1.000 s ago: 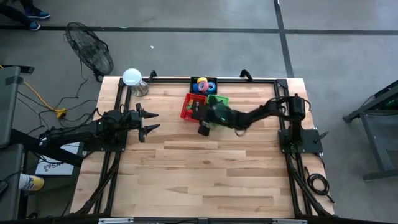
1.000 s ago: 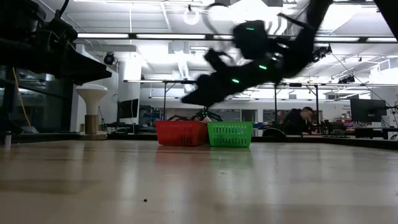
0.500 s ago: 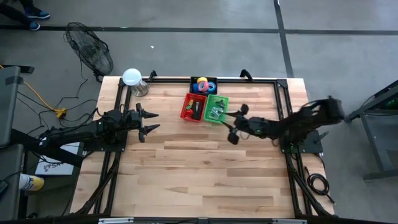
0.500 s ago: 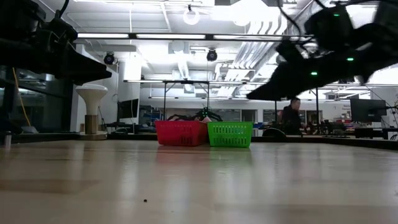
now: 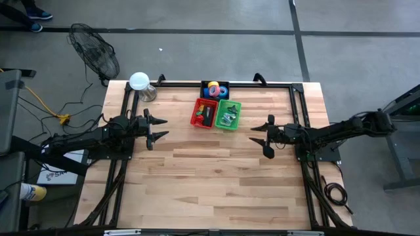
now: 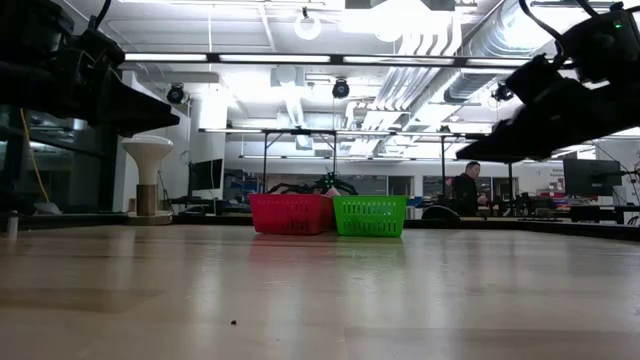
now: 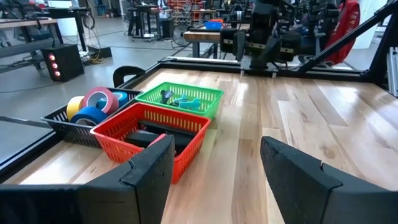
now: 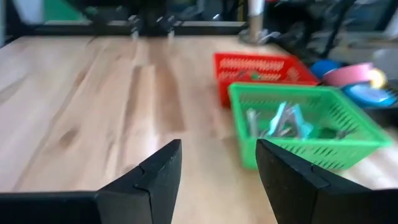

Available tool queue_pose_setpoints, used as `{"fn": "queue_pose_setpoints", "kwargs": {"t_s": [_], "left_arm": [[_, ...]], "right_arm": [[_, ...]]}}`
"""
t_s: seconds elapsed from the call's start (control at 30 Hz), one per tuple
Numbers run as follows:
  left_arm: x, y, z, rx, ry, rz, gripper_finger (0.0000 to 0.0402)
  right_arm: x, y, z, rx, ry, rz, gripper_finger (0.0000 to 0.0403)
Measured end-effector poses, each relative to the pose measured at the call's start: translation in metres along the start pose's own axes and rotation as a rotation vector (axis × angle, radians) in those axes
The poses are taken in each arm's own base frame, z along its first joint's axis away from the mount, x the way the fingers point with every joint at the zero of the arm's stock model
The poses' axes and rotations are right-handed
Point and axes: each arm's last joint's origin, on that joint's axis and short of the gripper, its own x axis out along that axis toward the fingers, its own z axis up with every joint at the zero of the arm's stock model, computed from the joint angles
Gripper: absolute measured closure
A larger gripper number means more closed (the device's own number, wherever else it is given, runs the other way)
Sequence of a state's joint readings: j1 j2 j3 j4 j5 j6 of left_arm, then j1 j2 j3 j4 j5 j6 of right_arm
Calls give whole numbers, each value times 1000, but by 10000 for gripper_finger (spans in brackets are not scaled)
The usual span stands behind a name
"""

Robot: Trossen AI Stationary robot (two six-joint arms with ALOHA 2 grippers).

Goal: Pick and place Stapler, Stapler remover, tape
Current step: Return to Home Position

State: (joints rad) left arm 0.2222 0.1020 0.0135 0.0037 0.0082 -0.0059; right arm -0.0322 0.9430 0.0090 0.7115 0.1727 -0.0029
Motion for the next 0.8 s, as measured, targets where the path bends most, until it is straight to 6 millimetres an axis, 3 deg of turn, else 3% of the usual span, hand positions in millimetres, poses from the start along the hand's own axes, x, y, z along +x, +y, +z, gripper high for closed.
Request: {"fn": "queue_pose_setpoints", "kwargs": {"t_s": [0.3,0.8], "left_arm": [[0,0,0,0,0,0,167],[0,0,0,0,-1,0,167]], "right_arm": [[-15,0,-6,38,113,103,206],[-41,-1,0,81,49,205,206]]}}
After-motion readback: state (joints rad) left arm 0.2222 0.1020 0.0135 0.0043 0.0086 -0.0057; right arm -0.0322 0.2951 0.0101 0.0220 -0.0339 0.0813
